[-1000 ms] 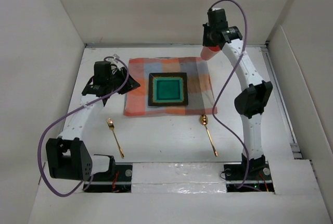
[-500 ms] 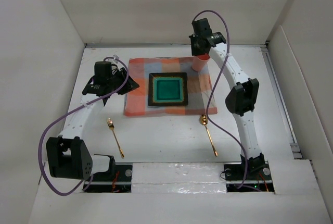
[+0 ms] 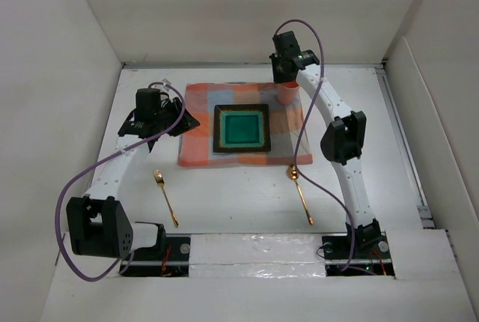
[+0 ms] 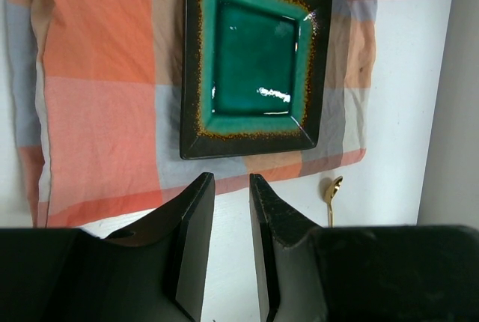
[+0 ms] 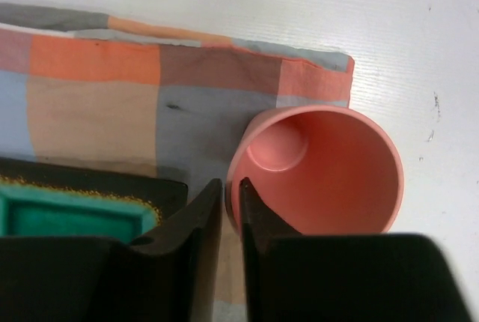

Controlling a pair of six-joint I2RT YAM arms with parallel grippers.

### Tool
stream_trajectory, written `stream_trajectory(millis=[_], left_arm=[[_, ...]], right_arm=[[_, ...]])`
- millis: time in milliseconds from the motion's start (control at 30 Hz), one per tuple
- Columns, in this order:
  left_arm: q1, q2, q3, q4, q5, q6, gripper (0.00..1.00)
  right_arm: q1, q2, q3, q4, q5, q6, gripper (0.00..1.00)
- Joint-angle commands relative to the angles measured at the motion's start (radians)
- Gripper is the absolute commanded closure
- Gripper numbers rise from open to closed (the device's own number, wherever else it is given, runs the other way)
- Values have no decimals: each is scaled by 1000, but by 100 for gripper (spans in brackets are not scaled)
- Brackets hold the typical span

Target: Set the dinner table for one person

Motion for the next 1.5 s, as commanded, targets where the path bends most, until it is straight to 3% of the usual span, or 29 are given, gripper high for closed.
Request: stream_trajectory(millis=[0, 33, 133, 233, 433, 500, 533, 567, 633, 667, 700, 800, 933, 1033, 1100, 1167, 1200, 1300, 1467], left_arm=[[-2, -32, 29, 10, -5, 8, 77], [-2, -32, 28, 11, -5, 7, 77], [-2, -29, 32, 14, -3, 5, 77], [-2, -21, 47, 19, -9, 2, 77], [-2, 2, 94, 13, -15, 5, 77], [-2, 11, 117, 10, -17, 4, 77], [-2, 11, 117, 10, -17, 4, 77], [-2, 14, 124, 11, -17, 4, 78], [-2, 19, 136, 5, -12, 7, 92], [-2, 20, 140, 2, -9, 8, 97], [-2, 20, 151, -8, -6, 13, 100], [-2, 8, 154, -22, -12, 17, 100], [-2, -16, 142, -36, -3, 20, 100], [-2, -52, 121, -47, 11, 23, 100], [-2, -78, 102, -62, 15, 33, 100], [-2, -105, 87, -68, 17, 42, 100], [-2, -113, 69, -71, 18, 43, 100], [-2, -141, 36, -59, 41, 43, 99], [-2, -185, 1, -41, 61, 33, 99]], right_arm=[[3, -26, 31, 53, 31, -7, 71], [3, -34, 31, 58, 26, -7, 61], [-6, -75, 30, 73, 6, 1, 48], [-6, -132, 31, 88, -10, 13, 43], [-15, -288, -34, 96, -20, 44, 41], [-15, -490, -294, 164, -35, 90, 60], [-15, -491, -296, 165, -35, 90, 60], [-15, -553, -481, 221, -47, 119, 79], [-3, -747, -672, 261, -96, 147, 96], [-3, -808, -764, 271, -115, 182, 100], [14, -923, -935, 266, -144, 200, 100], [86, -1069, -1244, 208, -182, 307, 100], [195, -1230, -1493, 79, -185, 493, 100], [230, -1264, -1604, 1, -178, 620, 100], [258, -1303, -1638, -13, -141, 696, 85], [258, -1335, -1694, 8, -135, 737, 63], [258, -1336, -1713, 22, -138, 742, 57], [258, -1300, -1780, 96, -202, 733, 53], [332, -1217, -1767, 122, -120, 725, 56]])
